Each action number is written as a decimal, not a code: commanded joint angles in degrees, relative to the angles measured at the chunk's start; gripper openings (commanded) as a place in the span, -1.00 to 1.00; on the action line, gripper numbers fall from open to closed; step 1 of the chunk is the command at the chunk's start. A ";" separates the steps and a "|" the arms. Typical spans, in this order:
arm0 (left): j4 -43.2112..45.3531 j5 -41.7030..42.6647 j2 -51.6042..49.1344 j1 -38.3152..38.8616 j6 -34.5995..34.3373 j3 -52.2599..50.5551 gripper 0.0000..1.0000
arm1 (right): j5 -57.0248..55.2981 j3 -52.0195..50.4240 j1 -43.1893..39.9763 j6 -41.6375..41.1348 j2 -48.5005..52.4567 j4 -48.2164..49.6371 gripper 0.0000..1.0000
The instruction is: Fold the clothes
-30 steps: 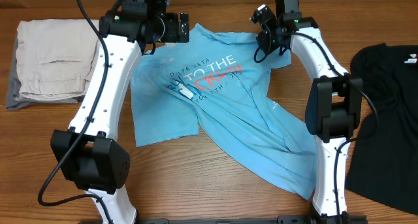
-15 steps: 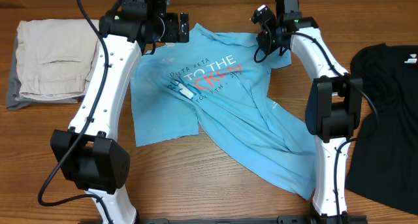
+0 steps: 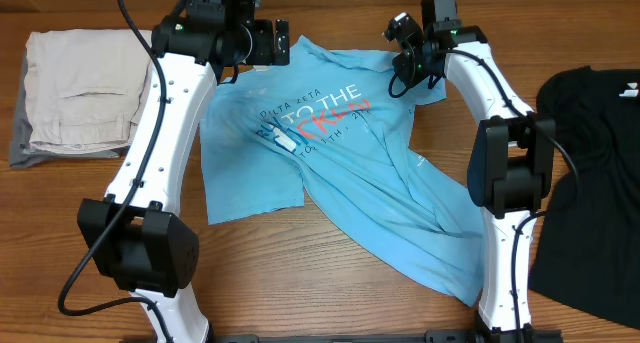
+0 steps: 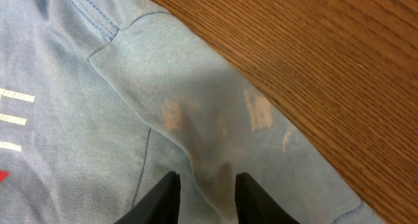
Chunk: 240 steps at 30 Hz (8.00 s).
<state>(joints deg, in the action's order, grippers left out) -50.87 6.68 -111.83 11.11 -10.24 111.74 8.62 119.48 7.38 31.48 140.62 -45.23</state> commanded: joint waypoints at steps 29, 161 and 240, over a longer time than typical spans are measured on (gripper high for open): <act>0.09 0.39 -0.37 -0.22 -0.50 -0.04 1.00 | 0.46 -0.28 0.44 -0.15 -0.28 1.55 -0.36; 0.09 0.39 -0.37 -0.24 -0.48 -0.04 1.00 | -5.33 4.46 0.76 -29.70 -3.21 19.23 -0.43; 0.09 0.39 -0.37 -0.24 -0.50 -0.04 1.00 | -13.51 0.61 -0.70 -37.73 -0.07 4.72 -0.92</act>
<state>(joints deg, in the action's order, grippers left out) -50.87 6.68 -111.83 11.11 -10.39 111.74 -5.74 121.38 6.90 -5.45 143.09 -41.52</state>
